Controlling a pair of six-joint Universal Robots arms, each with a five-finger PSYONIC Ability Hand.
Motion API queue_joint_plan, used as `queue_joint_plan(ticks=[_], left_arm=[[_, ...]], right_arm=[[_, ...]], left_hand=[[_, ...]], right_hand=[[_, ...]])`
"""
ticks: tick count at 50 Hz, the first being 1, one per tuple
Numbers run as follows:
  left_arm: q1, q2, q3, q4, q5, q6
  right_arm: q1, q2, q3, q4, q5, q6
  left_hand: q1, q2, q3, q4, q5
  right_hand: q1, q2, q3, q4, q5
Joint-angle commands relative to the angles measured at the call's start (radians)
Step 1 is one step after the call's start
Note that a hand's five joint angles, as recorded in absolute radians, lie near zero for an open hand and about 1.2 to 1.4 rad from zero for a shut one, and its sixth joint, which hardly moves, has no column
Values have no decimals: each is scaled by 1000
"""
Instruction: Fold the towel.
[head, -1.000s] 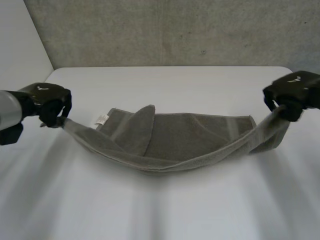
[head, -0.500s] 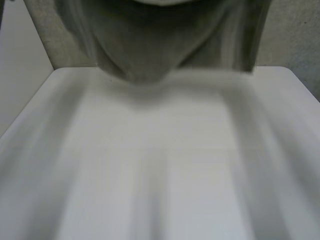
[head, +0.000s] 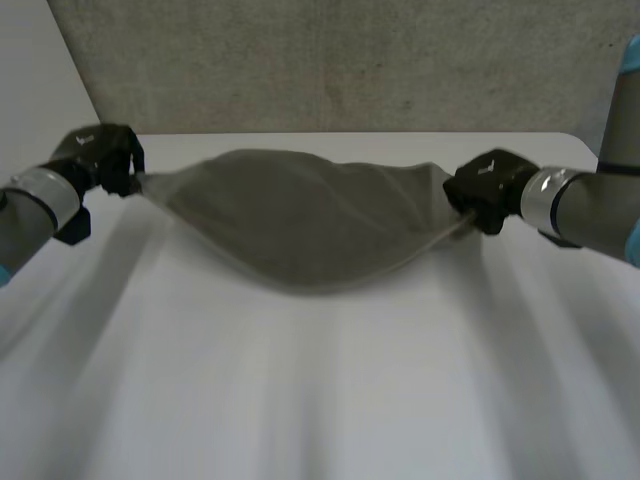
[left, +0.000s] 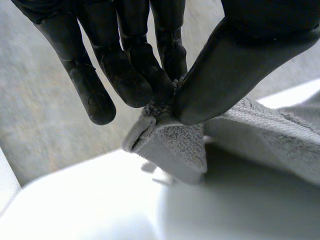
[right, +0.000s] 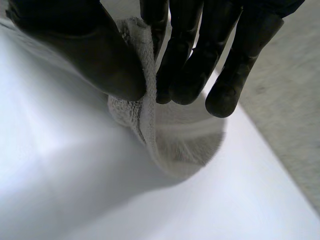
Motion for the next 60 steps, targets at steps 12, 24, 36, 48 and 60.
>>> queue_joint_plan(ticks=[12,24,36,48,60], left_arm=[[72,307,-340,-22,129,265],[109,524,-283,-96,151,92],[103,469,-370,-128,149,121],[15,187,-286,-157,126,313],[4,87,-96,-222,86,319]], right_arm=[[-96,-415,416,-189,-2,-5],[-194,-659,358,-118,-7,50],[-261,-636,447,-33,-20,32],[-252,-392,433,-88,-13,9],[-245,-259,326,-100,1,12]], left_hand=[[60,9,10,6,24],[60,9,10,6,24],[60,9,10,6,24],[60,9,10,6,24],[60,9,10,6,24]], right_hand=[[73,71,62,61,58],[73,71,62,61,58],[73,71,62,61,58],[73,71,62,61,58],[73,71,62,61,58]])
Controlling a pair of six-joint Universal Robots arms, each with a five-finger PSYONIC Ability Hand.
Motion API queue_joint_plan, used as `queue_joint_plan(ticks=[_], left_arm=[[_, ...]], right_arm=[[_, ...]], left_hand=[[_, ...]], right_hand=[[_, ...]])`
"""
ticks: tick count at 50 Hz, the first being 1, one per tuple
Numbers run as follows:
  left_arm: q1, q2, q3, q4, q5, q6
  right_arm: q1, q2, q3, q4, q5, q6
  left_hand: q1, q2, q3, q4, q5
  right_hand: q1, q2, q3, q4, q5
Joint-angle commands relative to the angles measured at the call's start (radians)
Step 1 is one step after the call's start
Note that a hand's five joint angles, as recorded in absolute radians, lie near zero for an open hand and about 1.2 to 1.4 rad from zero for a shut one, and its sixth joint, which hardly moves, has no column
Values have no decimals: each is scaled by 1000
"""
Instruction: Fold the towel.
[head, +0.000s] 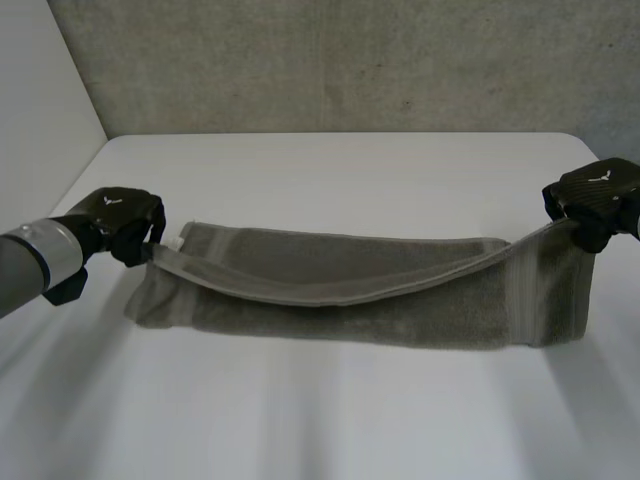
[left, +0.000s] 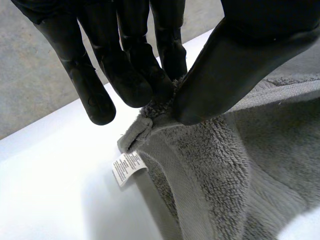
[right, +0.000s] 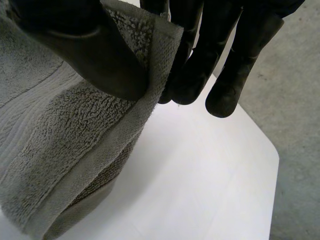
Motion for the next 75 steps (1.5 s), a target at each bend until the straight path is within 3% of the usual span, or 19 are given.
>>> queue_joint_plan(ticks=[1,3,5,8,10,12,13,16,18,23,31,37,42,44,47,54,63,68,75], left_arm=[[-15,-77,194,-21,-19,-8],[-30,-105,287,-21,-41,-12],[-72,-155,522,-18,-143,-29],[-95,-177,653,-13,-200,-57],[-116,-194,888,22,-272,-159],[-116,-192,973,53,-277,-228],[-115,-186,1026,82,-277,-295],[-115,-178,1051,107,-277,-356],[-113,-166,1048,128,-269,-425],[-110,-168,960,122,-257,-428],[-38,-137,638,148,-234,-426],[-26,-123,342,245,-116,-402],[-23,-123,136,323,-58,-310],[-21,-119,28,338,-39,-209],[-15,-94,-50,334,-23,-103],[32,5,-173,318,25,20],[132,245,-241,153,111,15],[187,323,-261,61,152,14],[197,368,-278,7,185,12]], right_arm=[[20,111,-151,-5,15,7],[48,141,-239,-8,31,14],[123,196,-483,-60,92,36],[152,207,-604,-130,135,76],[169,204,-786,-289,208,221],[165,200,-847,-331,222,291],[159,194,-905,-324,213,341],[149,197,-960,-288,196,350],[146,221,-1027,-179,143,350],[156,272,-1033,-43,74,335],[146,267,-780,32,-38,258],[142,238,-427,-20,-100,142],[142,227,-162,-147,-98,64],[140,220,-40,-218,-93,24],[140,209,8,-242,-93,14],[84,82,120,-256,-106,17],[-51,-242,217,-200,-103,24],[-116,-349,226,-88,-144,22],[-189,-391,228,35,-237,16]], left_hand=[[60,9,10,6,26],[60,9,10,6,26],[60,9,10,6,26],[60,9,10,6,26],[60,9,10,6,26],[60,9,10,6,26],[60,9,10,6,26],[60,9,10,6,26],[60,9,10,6,26],[60,9,10,6,26],[60,9,10,6,26],[60,9,10,6,26],[60,9,10,6,26],[60,9,10,6,26],[60,9,10,6,26],[60,9,10,6,26],[60,9,10,6,26],[60,9,10,6,26],[60,9,10,6,26]], right_hand=[[73,71,62,61,58],[73,71,62,61,58],[73,71,62,61,58],[73,71,62,61,58],[73,71,62,61,58],[73,71,62,61,58],[73,71,62,61,58],[73,71,62,61,58],[73,71,62,61,58],[73,71,62,61,58],[73,71,62,61,58],[73,71,62,61,58],[73,71,62,61,58],[73,71,62,61,58],[73,71,62,61,58],[73,71,62,61,58],[73,71,62,61,58],[73,71,62,61,58],[73,71,62,61,58]])
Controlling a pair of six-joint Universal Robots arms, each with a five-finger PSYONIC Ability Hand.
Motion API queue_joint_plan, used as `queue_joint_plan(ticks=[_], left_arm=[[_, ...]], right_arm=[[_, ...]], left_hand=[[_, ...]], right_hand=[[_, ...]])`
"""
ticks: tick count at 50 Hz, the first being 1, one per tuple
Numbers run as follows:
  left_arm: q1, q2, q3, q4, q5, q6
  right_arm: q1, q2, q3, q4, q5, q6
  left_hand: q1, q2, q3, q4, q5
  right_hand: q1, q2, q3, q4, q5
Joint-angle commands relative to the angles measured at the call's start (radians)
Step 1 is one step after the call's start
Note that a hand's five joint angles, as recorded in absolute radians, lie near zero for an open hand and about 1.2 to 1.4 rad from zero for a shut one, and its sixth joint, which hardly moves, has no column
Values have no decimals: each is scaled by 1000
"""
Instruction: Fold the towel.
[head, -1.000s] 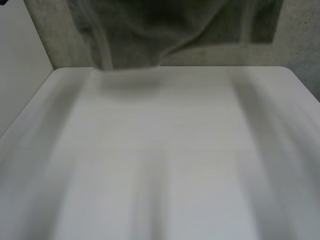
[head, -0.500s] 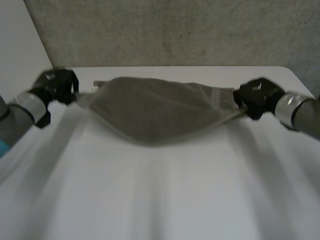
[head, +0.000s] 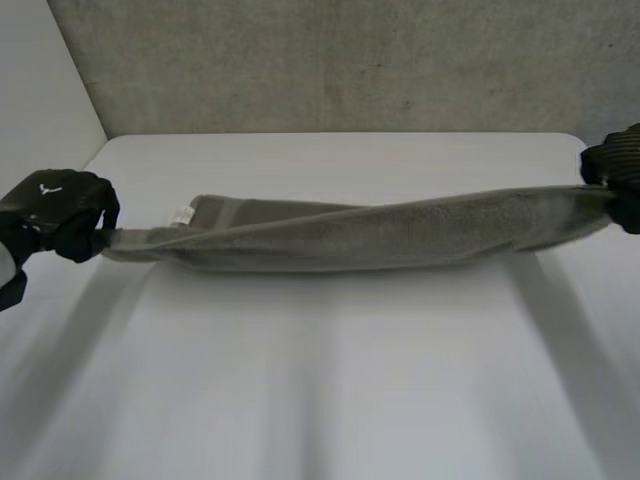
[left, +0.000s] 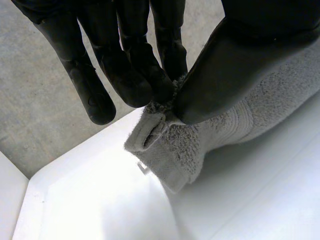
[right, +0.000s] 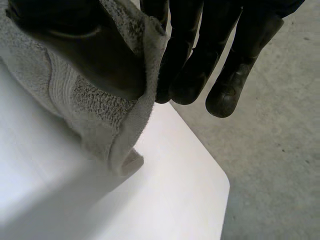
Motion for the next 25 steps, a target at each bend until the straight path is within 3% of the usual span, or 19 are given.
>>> queue_joint_plan(ticks=[1,8,10,14,17,19,25], left_arm=[[14,48,-17,-60,33,-3],[3,6,7,-43,29,-3],[-29,-102,65,-3,18,-4],[-106,-219,164,9,-5,-16],[-167,-342,288,8,-65,-21],[-207,-466,425,-6,-149,-26],[-264,-679,706,-66,-264,-24]], right_arm=[[-84,-48,0,130,-102,-5],[-88,20,-5,107,-114,-10],[-75,146,-40,61,-100,-4],[-41,263,-100,32,-67,6],[22,351,-160,20,-2,6],[77,445,-233,12,74,7],[114,576,-337,-48,157,35]], left_hand=[[60,10,9,4,26],[60,10,9,4,26],[60,10,9,4,26],[60,10,9,4,26],[60,10,9,4,26],[60,10,9,4,26],[60,10,9,4,26]], right_hand=[[73,66,62,61,55],[73,66,62,61,55],[73,66,62,61,55],[73,66,62,61,55],[73,66,62,61,55],[73,66,62,61,55],[73,66,62,61,55]])
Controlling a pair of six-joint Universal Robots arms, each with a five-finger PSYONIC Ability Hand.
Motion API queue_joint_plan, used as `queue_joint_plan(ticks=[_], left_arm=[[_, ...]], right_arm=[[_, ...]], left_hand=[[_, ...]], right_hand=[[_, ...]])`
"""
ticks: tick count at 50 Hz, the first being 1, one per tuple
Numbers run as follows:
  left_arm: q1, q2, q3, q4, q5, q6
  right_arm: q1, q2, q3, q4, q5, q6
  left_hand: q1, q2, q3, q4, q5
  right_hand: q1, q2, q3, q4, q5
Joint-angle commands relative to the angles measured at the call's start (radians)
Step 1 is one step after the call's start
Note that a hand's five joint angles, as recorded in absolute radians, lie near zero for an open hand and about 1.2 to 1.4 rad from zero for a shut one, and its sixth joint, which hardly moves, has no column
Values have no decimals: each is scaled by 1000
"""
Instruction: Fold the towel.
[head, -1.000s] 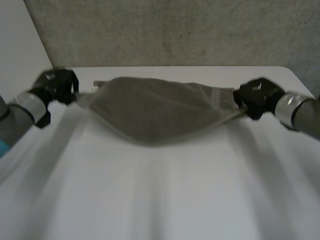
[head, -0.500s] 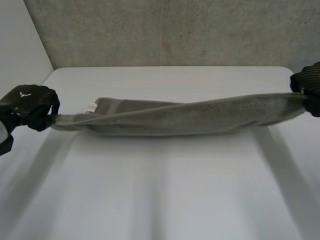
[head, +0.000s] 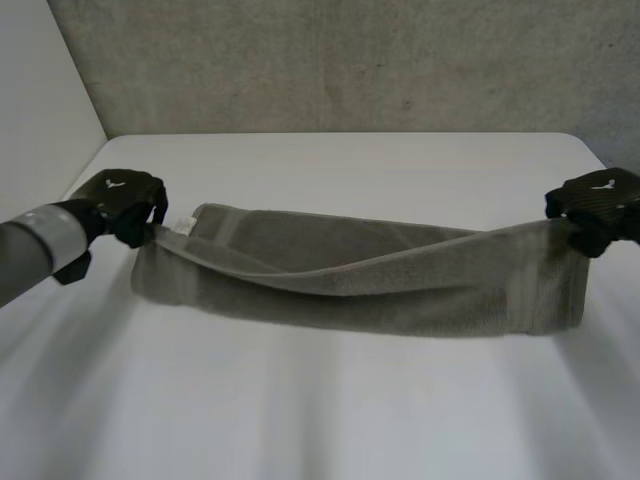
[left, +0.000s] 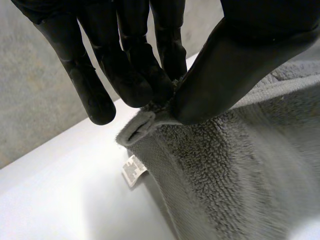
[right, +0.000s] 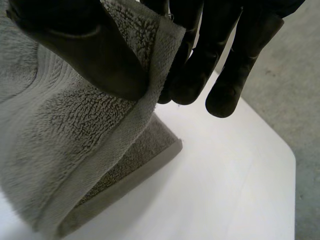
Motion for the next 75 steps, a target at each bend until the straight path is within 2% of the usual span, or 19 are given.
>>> queue_joint_plan(ticks=[1,6,11,28,30,31,33,34,35,36,37,38,39,40,47,58,66,71,75], left_arm=[[-79,-260,331,-64,-146,-1],[-114,-410,556,-126,-170,3],[-134,-479,652,-130,-201,7],[-154,-572,801,-126,-278,8],[-160,-582,807,-126,-279,8],[-160,-582,807,-126,-279,8],[-164,-583,807,-124,-279,8],[-164,-583,807,-124,-279,8],[-166,-582,808,-124,-281,8],[-166,-582,808,-124,-281,8],[-166,-577,810,-124,-285,8],[-166,-571,810,-123,-297,8],[-166,-571,810,-123,-298,8],[-166,-566,810,-123,-311,8],[-167,-514,799,-126,-334,3],[-157,-324,627,-121,-328,-6],[-141,-189,399,-104,-313,-7],[-140,-125,267,-49,-307,-6],[-137,-77,164,20,-273,-4]], right_arm=[[64,167,-135,-59,116,28],[113,271,-224,-105,165,94],[135,323,-280,-126,237,97],[162,457,-466,-134,294,99],[162,472,-481,-132,308,99],[162,472,-481,-132,308,99],[167,483,-494,-132,312,99],[167,483,-494,-132,312,99],[174,487,-497,-134,315,97],[175,488,-497,-134,315,97],[182,489,-498,-137,312,99],[185,488,-498,-139,317,100],[185,488,-498,-139,317,100],[185,484,-498,-146,326,102],[190,429,-489,-204,343,128],[188,198,-339,-220,331,177],[179,109,-101,-86,337,56],[178,67,57,-152,326,45],[178,50,179,-284,302,41]], left_hand=[[60,10,9,4,26],[60,10,9,4,26],[60,10,9,4,26],[19,-31,-31,-37,-15],[-182,-233,-233,-238,-216],[-184,-234,-234,-239,-217],[-621,-671,-672,-677,-655],[-624,-674,-674,-680,-658],[-888,-939,-939,-944,-922],[-891,-941,-941,-947,-925],[-1135,-1185,-1185,-1191,-1169],[-1155,-1205,-1205,-1211,-1189],[-1155,-1205,-1206,-1211,-1189],[-1155,-1205,-1206,-1211,-1189],[-1155,-1205,-1206,-1211,-1189],[-1155,-1205,-1206,-1211,-1189],[-1150,-1200,-1200,-1205,-1183],[-1147,-1197,-1197,-1202,-1180],[-1147,-1197,-1197,-1202,-1180]], right_hand=[[73,66,62,61,55],[73,66,62,61,55],[73,66,62,61,55],[73,66,62,61,55],[73,66,62,61,55],[73,66,62,61,55],[73,66,62,61,55],[73,66,62,61,55],[30,24,19,18,13],[30,23,19,18,12],[-403,-410,-414,-415,-421],[-878,-885,-889,-890,-896],[-883,-890,-894,-895,-901],[-1149,-1155,-1160,-1161,-1167],[-1149,-1155,-1160,-1161,-1167],[-1149,-1155,-1160,-1161,-1167],[-1149,-1155,-1160,-1161,-1167],[-1149,-1155,-1160,-1161,-1167],[-1149,-1155,-1160,-1161,-1167]])
